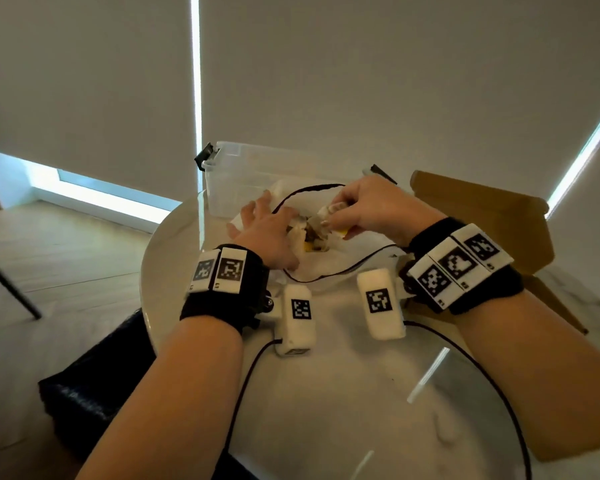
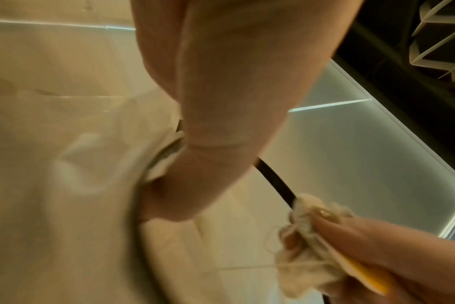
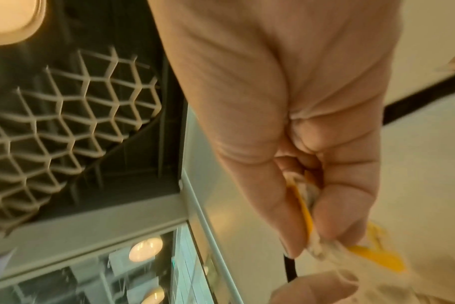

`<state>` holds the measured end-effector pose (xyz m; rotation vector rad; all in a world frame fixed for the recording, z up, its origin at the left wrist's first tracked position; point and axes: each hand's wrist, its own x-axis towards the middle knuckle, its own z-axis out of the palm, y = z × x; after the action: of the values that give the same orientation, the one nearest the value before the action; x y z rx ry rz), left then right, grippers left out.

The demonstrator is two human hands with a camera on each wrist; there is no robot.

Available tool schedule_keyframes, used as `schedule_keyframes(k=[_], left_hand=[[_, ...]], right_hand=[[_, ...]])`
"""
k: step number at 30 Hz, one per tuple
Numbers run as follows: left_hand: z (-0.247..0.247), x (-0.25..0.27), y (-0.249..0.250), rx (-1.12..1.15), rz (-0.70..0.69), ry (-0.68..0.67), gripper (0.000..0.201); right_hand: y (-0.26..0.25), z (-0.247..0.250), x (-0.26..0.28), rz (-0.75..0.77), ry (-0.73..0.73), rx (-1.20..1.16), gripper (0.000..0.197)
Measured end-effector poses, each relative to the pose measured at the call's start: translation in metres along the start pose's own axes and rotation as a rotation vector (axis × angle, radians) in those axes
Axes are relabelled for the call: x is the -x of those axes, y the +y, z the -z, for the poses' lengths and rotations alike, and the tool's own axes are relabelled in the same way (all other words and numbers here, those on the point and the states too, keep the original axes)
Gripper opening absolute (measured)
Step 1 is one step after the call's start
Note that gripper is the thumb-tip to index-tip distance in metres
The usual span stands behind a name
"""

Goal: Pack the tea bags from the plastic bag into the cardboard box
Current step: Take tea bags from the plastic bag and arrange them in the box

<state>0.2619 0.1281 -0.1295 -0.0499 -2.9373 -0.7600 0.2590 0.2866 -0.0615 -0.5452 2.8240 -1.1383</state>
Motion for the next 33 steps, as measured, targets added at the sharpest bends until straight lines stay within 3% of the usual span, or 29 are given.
schedule_keyframes(k=[3, 5, 6, 7, 9, 12, 15, 17, 20, 24, 27, 29, 33], left_hand=[[0.004, 0.001, 0.011, 0.211, -0.137, 0.26, 0.052], [0.008, 0.004, 0.021, 0.46, -0.31, 0.476, 0.04], [0.011, 0.006, 0.028, 0.608, -0.391, 0.501, 0.037], [0.012, 0.008, 0.036, 0.739, -0.44, 0.455, 0.036], [0.011, 0.013, 0.052, 0.796, -0.484, 0.21, 0.042], [-0.001, 0.015, 0.073, 0.541, -0.509, -0.138, 0.067], [-0.011, 0.014, 0.087, 0.419, -0.475, -0.285, 0.074], [-0.015, 0.012, 0.092, 0.376, -0.486, -0.297, 0.053], [-0.016, 0.009, 0.096, 0.399, -0.521, -0.208, 0.018], [-0.008, 0.002, 0.096, 0.427, -0.51, -0.108, 0.023], [-0.002, -0.002, 0.092, 0.383, -0.542, -0.106, 0.024], [0.0, -0.003, 0.094, 0.584, -0.512, -0.141, 0.025], [-0.004, -0.001, 0.12, 1.162, -0.248, -0.238, 0.045]], right_hand=[[0.006, 0.015, 0.02, -0.016, 0.063, -0.177, 0.015], [0.012, 0.024, 0.032, -0.014, 0.149, -0.336, 0.01], [0.015, 0.028, 0.038, -0.011, 0.197, -0.423, 0.009], [0.018, 0.032, 0.043, -0.007, 0.244, -0.505, 0.01], [0.022, 0.039, 0.053, 0.011, 0.334, -0.649, 0.012], [0.028, 0.046, 0.062, 0.047, 0.444, -0.813, 0.009], [0.033, 0.052, 0.066, 0.065, 0.538, -0.995, 0.005], [0.036, 0.057, 0.068, 0.08, 0.591, -1.141, 0.004], [0.044, 0.063, 0.072, 0.124, 0.604, -1.299, 0.005], [0.056, 0.072, 0.078, 0.183, 0.637, -1.474, 0.007], [0.069, 0.078, 0.083, 0.216, 0.65, -1.583, 0.005], [0.076, 0.078, 0.083, 0.207, 0.638, -1.604, 0.006], [0.075, 0.068, 0.081, 0.056, 0.549, -1.405, 0.02]])
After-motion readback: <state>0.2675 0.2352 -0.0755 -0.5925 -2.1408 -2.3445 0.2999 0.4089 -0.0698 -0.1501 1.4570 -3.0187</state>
